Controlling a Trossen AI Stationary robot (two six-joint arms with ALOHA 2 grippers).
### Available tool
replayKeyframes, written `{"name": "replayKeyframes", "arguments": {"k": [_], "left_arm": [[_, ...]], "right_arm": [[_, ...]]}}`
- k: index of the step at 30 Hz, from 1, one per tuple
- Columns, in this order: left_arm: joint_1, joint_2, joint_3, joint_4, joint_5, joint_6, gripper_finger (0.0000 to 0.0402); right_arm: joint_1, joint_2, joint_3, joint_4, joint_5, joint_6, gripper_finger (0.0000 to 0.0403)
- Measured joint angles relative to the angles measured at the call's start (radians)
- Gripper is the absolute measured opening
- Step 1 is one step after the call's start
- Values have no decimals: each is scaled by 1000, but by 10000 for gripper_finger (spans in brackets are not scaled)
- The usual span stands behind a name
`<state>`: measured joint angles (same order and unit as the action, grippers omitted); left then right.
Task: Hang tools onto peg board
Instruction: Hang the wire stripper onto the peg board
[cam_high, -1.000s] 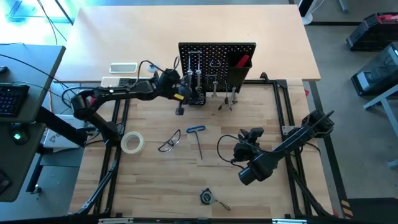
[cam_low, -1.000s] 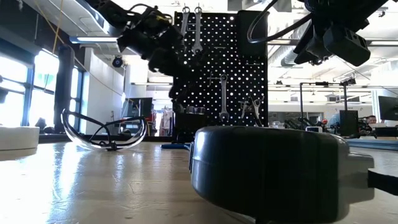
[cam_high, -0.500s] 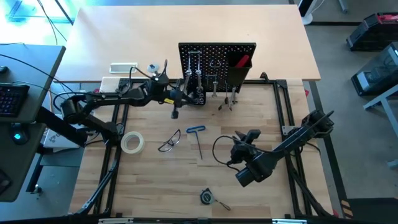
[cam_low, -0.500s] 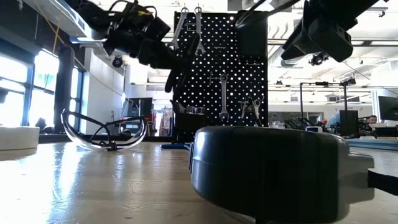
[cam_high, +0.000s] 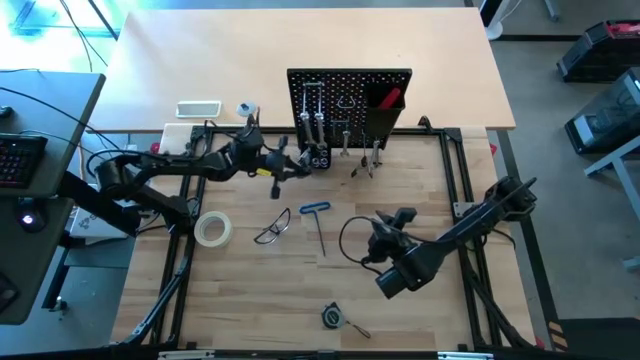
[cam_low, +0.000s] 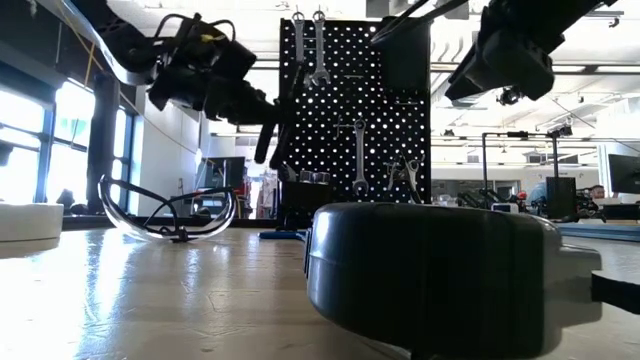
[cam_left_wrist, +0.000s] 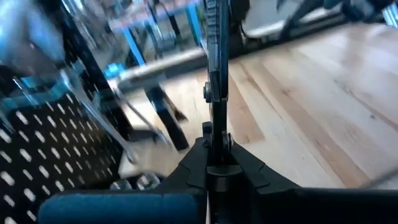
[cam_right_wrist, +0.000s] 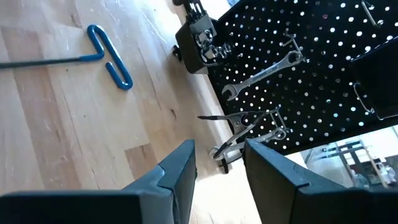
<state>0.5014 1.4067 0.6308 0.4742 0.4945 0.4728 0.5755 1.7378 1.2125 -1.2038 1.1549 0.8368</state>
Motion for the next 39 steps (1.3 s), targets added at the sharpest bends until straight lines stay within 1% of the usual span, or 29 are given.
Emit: {"name": "replayKeyframes", "arguments": {"k": [5, 7, 12, 16, 20, 23, 35, 39], "left_arm": [[27, -45, 9, 167, 69, -54, 17], [48, -72, 30, 195, 91, -87, 17], [100, -102, 137, 147, 136, -205, 17], [123, -101, 226, 50, 171, -241, 17], [128, -96, 291, -42, 173, -244, 17], [128, -96, 312, -71, 173, -253, 17], [128, -93, 363, -68, 167, -355, 17], [127, -70, 391, -82, 168, -375, 17]], "right_arm": [[-27, 0, 0, 9, 0, -2, 131], [-41, 0, 0, 20, -2, -14, 131], [-75, 0, 0, 77, -5, -86, 131], [-100, 0, 0, 128, -7, -162, 131], [-114, 0, 0, 151, -14, -196, 131], [-117, 0, 0, 157, -19, -209, 131], [-116, 0, 0, 175, -23, -217, 131], [-116, 0, 0, 178, -23, -217, 131]]}}
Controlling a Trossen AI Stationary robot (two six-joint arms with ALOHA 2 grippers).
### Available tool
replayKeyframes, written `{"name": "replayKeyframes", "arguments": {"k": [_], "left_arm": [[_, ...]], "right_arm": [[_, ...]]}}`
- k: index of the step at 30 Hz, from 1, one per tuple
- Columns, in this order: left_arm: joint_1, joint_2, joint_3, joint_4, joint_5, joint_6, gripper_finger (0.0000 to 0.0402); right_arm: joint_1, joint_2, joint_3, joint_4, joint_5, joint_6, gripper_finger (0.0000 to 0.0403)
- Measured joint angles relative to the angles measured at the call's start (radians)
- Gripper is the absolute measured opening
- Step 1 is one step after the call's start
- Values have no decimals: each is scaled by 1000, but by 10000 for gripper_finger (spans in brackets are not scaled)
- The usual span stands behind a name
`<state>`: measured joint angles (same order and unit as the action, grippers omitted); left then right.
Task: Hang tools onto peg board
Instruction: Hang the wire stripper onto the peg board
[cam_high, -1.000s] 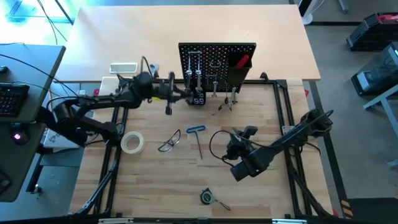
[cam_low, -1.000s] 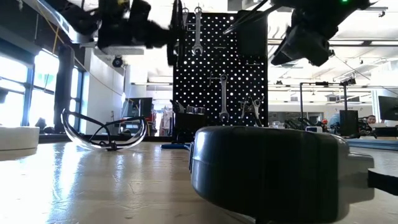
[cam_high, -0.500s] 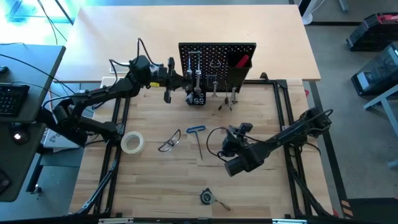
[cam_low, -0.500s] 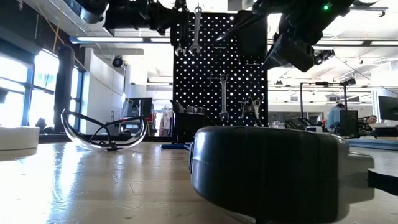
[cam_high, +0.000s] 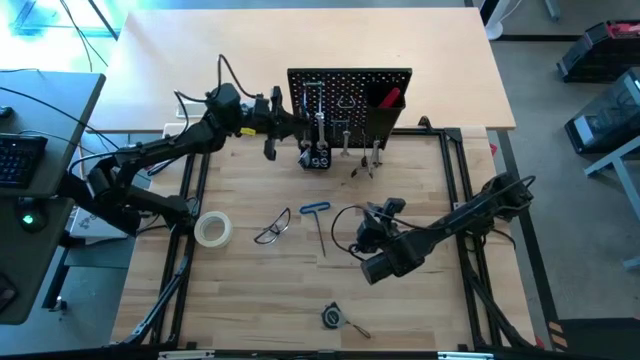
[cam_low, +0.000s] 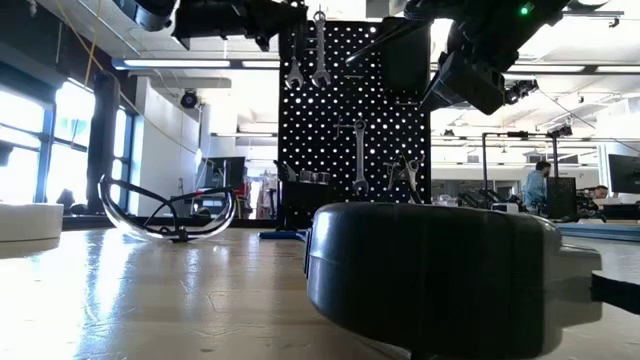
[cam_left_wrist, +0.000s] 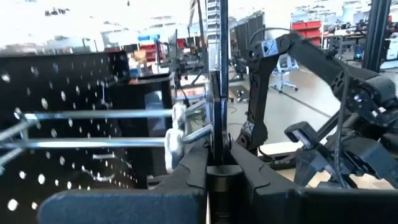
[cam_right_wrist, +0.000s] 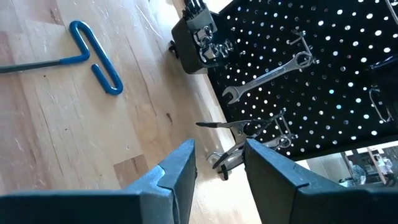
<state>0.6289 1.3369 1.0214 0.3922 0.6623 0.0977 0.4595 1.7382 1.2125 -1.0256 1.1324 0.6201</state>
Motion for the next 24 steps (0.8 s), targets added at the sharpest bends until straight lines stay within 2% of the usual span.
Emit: {"name": "replayKeyframes", "arguments": {"k": [5, 19, 24], "left_arm": [[0, 45, 26, -27, -14, -4, 17], [6, 46, 25, -2, -103, 9, 17], [6, 46, 25, -9, -134, 35, 40]], "right_arm": [[0, 0, 0, 0, 0, 0, 131], [-1, 0, 0, -8, -1, -21, 131], [-1, 0, 0, -2, -1, -19, 131]]}}
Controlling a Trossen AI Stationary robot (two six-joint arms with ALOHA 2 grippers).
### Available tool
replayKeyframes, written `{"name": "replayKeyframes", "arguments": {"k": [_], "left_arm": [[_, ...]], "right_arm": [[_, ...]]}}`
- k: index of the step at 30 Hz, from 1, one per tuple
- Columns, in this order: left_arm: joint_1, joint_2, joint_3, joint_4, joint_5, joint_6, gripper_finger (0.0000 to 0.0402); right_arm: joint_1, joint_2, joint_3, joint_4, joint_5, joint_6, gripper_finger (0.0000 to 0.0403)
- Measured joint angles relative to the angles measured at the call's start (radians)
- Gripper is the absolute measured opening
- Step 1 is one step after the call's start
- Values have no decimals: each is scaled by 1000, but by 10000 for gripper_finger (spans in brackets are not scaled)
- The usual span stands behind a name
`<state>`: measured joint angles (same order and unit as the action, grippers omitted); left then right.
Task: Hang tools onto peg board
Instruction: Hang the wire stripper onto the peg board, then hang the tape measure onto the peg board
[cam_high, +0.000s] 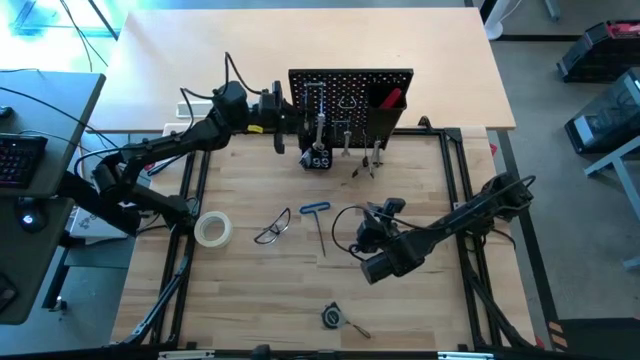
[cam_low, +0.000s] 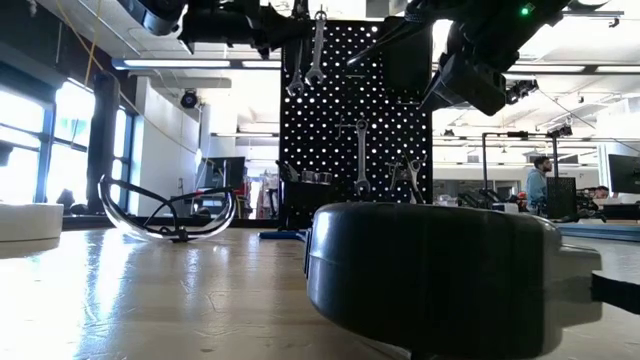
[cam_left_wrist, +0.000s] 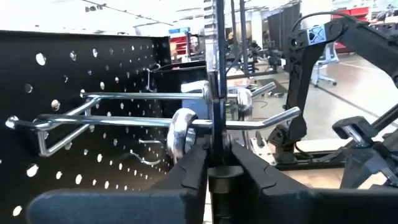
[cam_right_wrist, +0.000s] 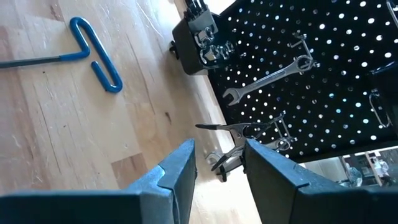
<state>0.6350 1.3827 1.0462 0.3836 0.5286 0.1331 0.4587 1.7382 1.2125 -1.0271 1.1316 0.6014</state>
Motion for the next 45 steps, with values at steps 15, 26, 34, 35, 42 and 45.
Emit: {"name": "replayKeyframes", "arguments": {"k": [15, 26, 34, 35, 42, 45], "left_arm": [[-10, -31, -2, -135, 23, -6, 150], [-10, -137, -2, -273, 7, 26, 194], [-27, -233, -2, -488, -93, 87, 195], [-34, -244, -2, -521, -106, 97, 195], [-91, -282, -2, -763, -126, 107, 195], [-135, -282, -8, -878, -126, 107, 195]], "right_arm": [[4, 0, 0, 5, -8, 1, 131], [20, 0, 0, 2, -14, 3, 131], [20, 0, 0, 4, -82, 20, 131], [20, 0, 0, 4, -100, 27, 131], [20, 0, 0, 87, -216, -11, 131], [15, -1, -11, 226, -292, -84, 131]]}}
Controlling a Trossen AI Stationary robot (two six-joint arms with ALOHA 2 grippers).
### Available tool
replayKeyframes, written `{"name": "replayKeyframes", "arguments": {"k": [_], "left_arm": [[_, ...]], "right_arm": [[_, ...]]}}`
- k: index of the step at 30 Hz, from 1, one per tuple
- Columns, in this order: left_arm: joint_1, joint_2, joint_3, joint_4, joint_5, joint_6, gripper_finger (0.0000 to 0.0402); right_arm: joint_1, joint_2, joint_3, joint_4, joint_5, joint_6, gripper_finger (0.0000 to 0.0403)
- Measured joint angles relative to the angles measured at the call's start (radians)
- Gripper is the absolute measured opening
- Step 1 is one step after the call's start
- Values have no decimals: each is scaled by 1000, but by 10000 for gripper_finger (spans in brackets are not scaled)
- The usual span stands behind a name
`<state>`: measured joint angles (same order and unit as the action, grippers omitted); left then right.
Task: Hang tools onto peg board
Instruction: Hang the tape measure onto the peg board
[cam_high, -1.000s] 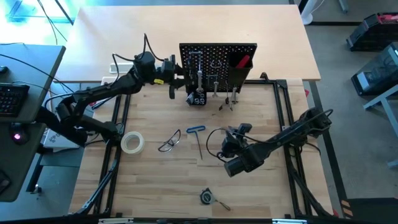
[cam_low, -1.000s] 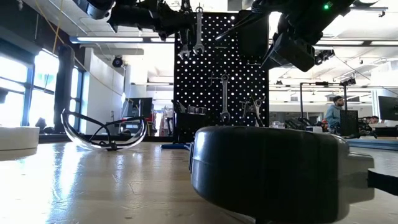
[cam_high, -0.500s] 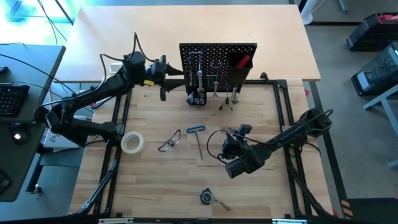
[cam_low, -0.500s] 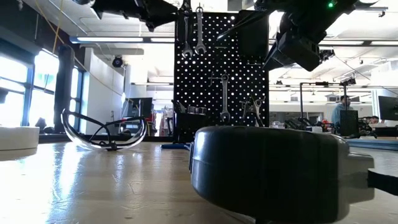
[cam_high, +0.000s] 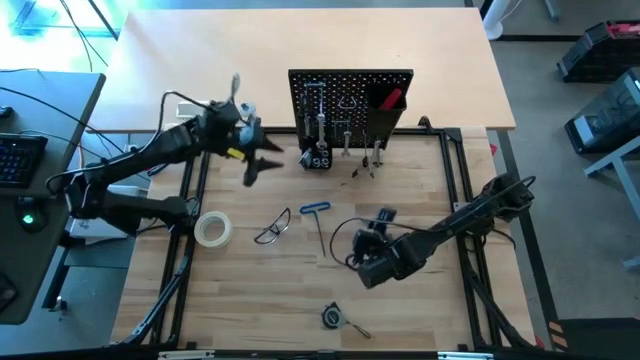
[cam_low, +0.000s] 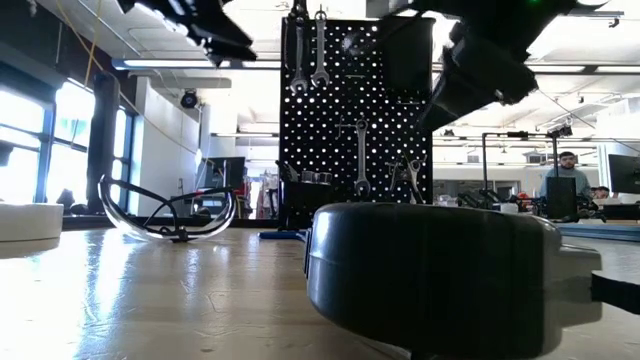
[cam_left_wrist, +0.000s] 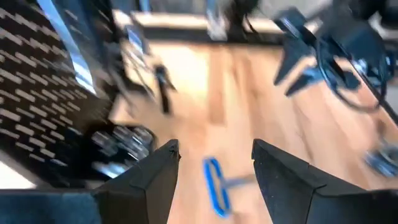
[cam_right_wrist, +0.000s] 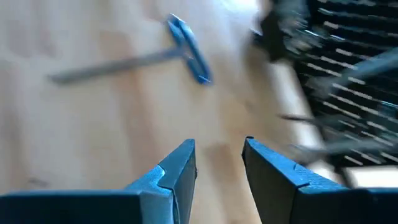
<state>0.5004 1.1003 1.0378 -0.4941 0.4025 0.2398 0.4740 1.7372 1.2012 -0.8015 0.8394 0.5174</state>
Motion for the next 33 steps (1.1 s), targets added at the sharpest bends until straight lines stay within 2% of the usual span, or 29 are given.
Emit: {"name": "replayKeyframes", "arguments": {"k": [2, 5, 8, 11, 14, 18, 23, 29, 33], "left_arm": [[-45, -2, -42, -18, 4, -10, 195], [-119, -3, -132, -17, 6, -49, 195], [-204, -3, -241, 62, 6, -100, 195], [-291, -3, -353, 192, 6, -153, 195], [-374, -3, -457, 356, -3, -196, 195], [-463, -3, -544, 534, -92, -257, 195], [-563, -3, -584, 604, -216, -291, 195], [-706, 30, -584, 694, -230, -309, 195], [-777, 95, -584, 788, -245, -302, 195]], "right_arm": [[-10, -1, -39, 149, -89, -76, 131], [-30, -1, -132, 414, -291, -163, 131], [-39, 0, -236, 651, -479, -182, 131], [-34, 0, -298, 811, -579, -176, 134], [-14, 0, -314, 879, -580, -163, 151], [1, 0, -305, 920, -476, -204, 195], [-41, 0, -303, 1003, -411, -256, 230], [-63, 0, -303, 1018, -602, -234, 232], [-15, 0, -303, 1029, -631, -194, 232]]}}
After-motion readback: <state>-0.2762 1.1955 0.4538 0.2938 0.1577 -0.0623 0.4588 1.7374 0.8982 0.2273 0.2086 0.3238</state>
